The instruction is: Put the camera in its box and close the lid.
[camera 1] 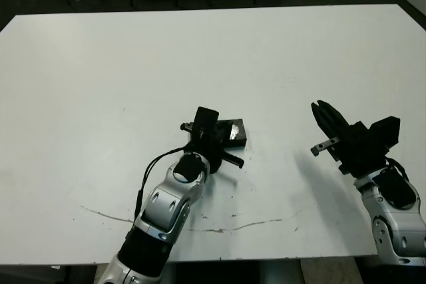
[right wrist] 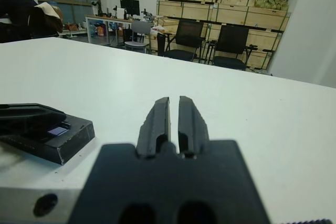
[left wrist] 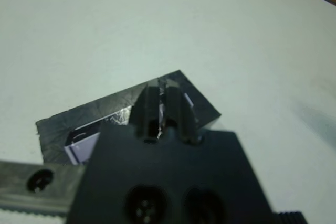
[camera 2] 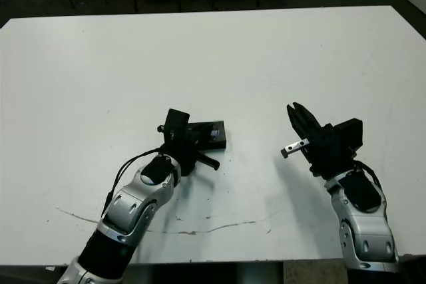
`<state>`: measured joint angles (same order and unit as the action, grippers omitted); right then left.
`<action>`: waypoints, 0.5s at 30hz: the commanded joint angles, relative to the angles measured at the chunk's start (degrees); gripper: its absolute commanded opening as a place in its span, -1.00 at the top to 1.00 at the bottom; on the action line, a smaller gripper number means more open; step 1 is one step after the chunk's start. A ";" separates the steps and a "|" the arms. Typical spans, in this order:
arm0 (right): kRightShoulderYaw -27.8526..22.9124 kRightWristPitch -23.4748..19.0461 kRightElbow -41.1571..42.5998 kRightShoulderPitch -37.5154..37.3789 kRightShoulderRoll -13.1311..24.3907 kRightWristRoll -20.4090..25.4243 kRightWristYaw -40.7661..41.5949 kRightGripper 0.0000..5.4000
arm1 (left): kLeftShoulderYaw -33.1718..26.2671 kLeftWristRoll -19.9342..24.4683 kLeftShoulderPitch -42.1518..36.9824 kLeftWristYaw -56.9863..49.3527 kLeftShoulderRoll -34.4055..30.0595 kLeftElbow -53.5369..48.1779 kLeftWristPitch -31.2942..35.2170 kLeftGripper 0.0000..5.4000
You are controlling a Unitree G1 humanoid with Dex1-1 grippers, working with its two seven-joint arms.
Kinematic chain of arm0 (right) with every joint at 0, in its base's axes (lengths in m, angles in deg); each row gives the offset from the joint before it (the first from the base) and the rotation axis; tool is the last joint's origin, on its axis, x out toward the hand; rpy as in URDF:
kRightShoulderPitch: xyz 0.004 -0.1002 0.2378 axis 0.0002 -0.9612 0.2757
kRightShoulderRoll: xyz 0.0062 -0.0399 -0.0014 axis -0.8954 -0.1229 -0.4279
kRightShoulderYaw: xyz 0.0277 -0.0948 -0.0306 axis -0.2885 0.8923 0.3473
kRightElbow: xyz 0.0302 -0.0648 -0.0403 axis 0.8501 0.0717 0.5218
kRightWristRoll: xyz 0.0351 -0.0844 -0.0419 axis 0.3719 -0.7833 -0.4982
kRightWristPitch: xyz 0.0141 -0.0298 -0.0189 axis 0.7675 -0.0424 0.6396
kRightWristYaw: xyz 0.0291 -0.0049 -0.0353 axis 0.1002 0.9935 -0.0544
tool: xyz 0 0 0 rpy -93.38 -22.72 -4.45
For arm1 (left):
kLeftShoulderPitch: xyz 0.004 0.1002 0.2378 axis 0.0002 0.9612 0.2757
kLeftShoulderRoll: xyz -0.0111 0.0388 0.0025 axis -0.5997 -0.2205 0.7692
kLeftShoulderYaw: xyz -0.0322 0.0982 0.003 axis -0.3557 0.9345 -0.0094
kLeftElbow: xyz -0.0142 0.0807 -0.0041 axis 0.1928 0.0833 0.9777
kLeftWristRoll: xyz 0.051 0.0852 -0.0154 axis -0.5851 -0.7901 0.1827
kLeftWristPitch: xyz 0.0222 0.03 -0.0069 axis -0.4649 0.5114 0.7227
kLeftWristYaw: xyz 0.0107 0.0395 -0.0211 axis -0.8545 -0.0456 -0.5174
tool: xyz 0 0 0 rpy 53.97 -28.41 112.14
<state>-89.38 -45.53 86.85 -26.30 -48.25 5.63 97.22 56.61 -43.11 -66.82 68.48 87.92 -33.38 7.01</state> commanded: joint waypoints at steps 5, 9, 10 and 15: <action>0.35 -2.69 1.90 -1.36 0.03 -0.99 -1.28 1.00 | -5.54 2.68 3.87 -2.87 0.96 8.11 7.83 0.99; 0.39 -4.81 3.89 -1.88 0.19 -0.77 -1.94 1.00 | -6.56 3.83 3.70 -2.96 0.45 6.86 8.65 0.99; 0.42 -5.89 4.87 -2.13 0.30 -1.04 -2.45 1.00 | -6.77 4.25 4.12 -2.88 0.35 5.50 8.69 0.99; -0.04 -6.20 5.36 -2.37 0.23 -0.55 -2.12 1.00 | -6.44 6.59 8.96 2.54 -2.90 -5.01 2.03 0.99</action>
<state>-89.17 -51.16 92.80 -28.08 -48.21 5.10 94.94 50.90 -36.50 -62.87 70.54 86.91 -38.31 7.62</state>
